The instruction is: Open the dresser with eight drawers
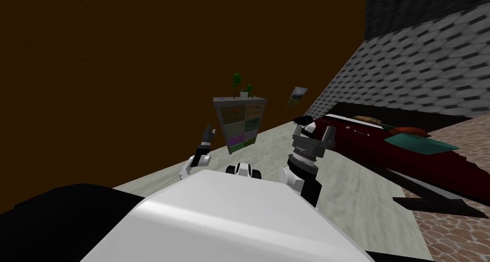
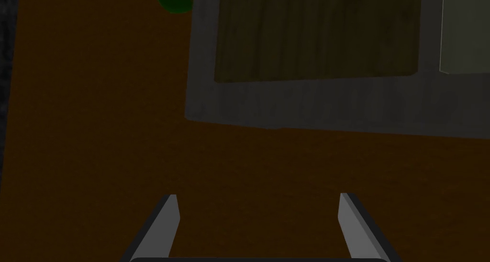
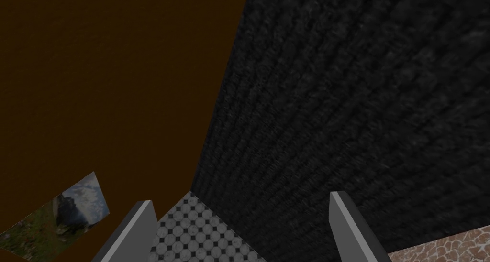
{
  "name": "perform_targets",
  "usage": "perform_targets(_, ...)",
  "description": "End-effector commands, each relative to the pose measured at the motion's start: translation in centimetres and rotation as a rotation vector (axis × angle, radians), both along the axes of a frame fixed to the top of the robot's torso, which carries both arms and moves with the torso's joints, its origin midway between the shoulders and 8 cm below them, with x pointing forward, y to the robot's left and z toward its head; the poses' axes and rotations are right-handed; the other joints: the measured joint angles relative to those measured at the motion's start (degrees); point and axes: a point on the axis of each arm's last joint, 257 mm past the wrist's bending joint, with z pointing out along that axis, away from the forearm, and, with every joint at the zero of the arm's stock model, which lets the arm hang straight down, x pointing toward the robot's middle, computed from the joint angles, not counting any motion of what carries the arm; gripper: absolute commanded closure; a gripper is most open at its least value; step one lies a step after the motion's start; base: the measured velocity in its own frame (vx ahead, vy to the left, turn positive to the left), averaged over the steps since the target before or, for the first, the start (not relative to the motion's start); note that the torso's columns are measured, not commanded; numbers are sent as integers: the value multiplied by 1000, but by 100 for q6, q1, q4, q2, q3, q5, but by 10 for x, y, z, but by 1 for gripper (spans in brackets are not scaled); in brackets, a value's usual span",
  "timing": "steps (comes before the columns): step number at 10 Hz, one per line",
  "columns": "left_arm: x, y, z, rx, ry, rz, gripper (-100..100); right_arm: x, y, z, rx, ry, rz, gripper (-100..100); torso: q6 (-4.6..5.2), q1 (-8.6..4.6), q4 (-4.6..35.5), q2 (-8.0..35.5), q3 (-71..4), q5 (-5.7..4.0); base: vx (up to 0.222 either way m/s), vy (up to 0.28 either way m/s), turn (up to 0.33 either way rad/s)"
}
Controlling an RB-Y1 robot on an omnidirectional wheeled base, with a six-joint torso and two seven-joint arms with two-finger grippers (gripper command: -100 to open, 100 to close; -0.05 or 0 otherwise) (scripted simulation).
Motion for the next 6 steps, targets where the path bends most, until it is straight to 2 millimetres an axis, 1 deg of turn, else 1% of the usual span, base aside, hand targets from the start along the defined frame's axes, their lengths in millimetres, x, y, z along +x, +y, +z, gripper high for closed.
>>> perform_targets(1,7,14,-23,-17,44,27,-100,0,0,0,0,0,0,0,0,-4,0,1,0,-1,156,-145,56)
perform_targets(2,9,20,-32,-24,62,38,-100,0,0,0,0,0,0,0,0,2,0,2,1,0,137,-113,62)
perform_targets(3,9,20,-32,-24,62,38,-100,0,0,0,0,0,0,0,-1,14,3,14,7,3,84,-92,20)
perform_targets(5,13,31,-52,-44,99,62,-100,0,0,0,0,0,0,0,0,9,8,27,17,3,92,-109,48)
perform_targets(6,15,37,-62,-56,118,75,-100,0,0,0,0,0,0,0,0,-1,3,10,7,0,142,-151,67)
